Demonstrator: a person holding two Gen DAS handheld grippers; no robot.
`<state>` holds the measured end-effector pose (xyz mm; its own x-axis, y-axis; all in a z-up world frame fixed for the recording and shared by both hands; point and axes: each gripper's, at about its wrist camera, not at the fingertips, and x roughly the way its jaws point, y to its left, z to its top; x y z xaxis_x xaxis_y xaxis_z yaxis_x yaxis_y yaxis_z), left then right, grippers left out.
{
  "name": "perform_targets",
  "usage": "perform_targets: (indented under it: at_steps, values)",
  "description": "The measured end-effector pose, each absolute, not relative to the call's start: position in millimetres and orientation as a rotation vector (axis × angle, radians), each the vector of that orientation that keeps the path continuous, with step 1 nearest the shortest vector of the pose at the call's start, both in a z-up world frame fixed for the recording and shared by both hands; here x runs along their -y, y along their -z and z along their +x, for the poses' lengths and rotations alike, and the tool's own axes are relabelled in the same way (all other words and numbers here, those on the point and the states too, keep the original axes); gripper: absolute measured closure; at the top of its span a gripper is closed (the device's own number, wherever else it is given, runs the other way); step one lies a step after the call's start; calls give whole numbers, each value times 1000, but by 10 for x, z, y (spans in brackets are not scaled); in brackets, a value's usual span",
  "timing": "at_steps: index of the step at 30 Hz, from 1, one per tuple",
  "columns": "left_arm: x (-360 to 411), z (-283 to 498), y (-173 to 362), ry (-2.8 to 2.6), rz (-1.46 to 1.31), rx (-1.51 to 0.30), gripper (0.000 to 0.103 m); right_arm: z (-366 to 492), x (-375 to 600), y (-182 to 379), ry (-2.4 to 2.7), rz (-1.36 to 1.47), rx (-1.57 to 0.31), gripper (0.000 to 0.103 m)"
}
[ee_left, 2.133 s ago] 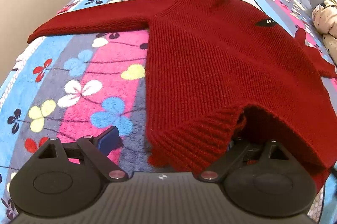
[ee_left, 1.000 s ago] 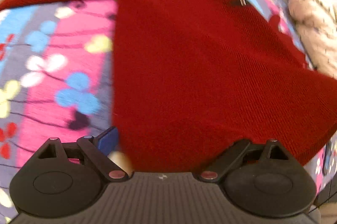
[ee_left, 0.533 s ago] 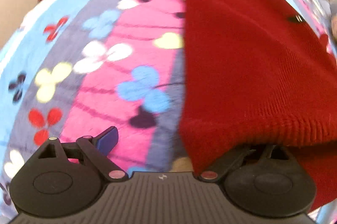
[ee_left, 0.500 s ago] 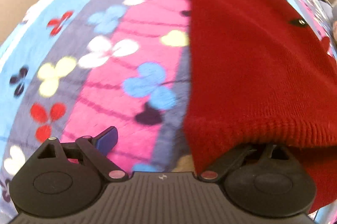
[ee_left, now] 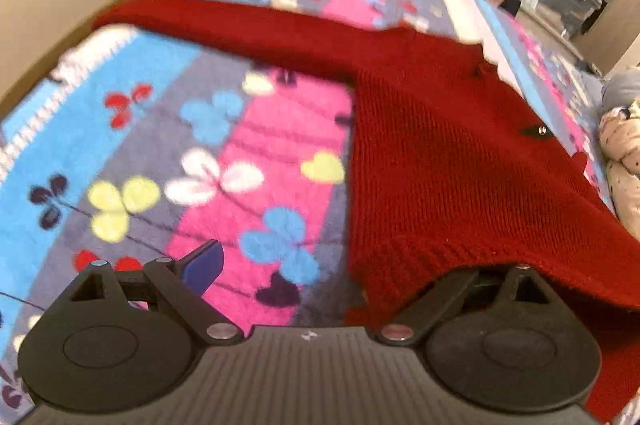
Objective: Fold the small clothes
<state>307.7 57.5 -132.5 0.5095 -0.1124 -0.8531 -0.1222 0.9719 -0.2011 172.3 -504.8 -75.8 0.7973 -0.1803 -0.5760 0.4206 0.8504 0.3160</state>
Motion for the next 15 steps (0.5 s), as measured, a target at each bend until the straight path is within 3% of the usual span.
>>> perform_targets:
  at_steps: [3, 6, 11, 15]
  values:
    - [-670, 3132, 1544, -18, -313, -1105, 8, 1770, 5128, 927, 350, 506, -637, 100]
    - [-974, 3083, 1590, 16, -576, -1077, 8, 1772, 5177, 1119, 358, 538, -710, 100]
    - [-505, 3125, 1637, 40, -258, -1115, 8, 1747, 5102, 1252, 350, 518, -727, 100]
    - [-394, 3035, 1908, 50, -271, -1179, 8, 1772, 5101, 1238, 351, 511, -722, 100]
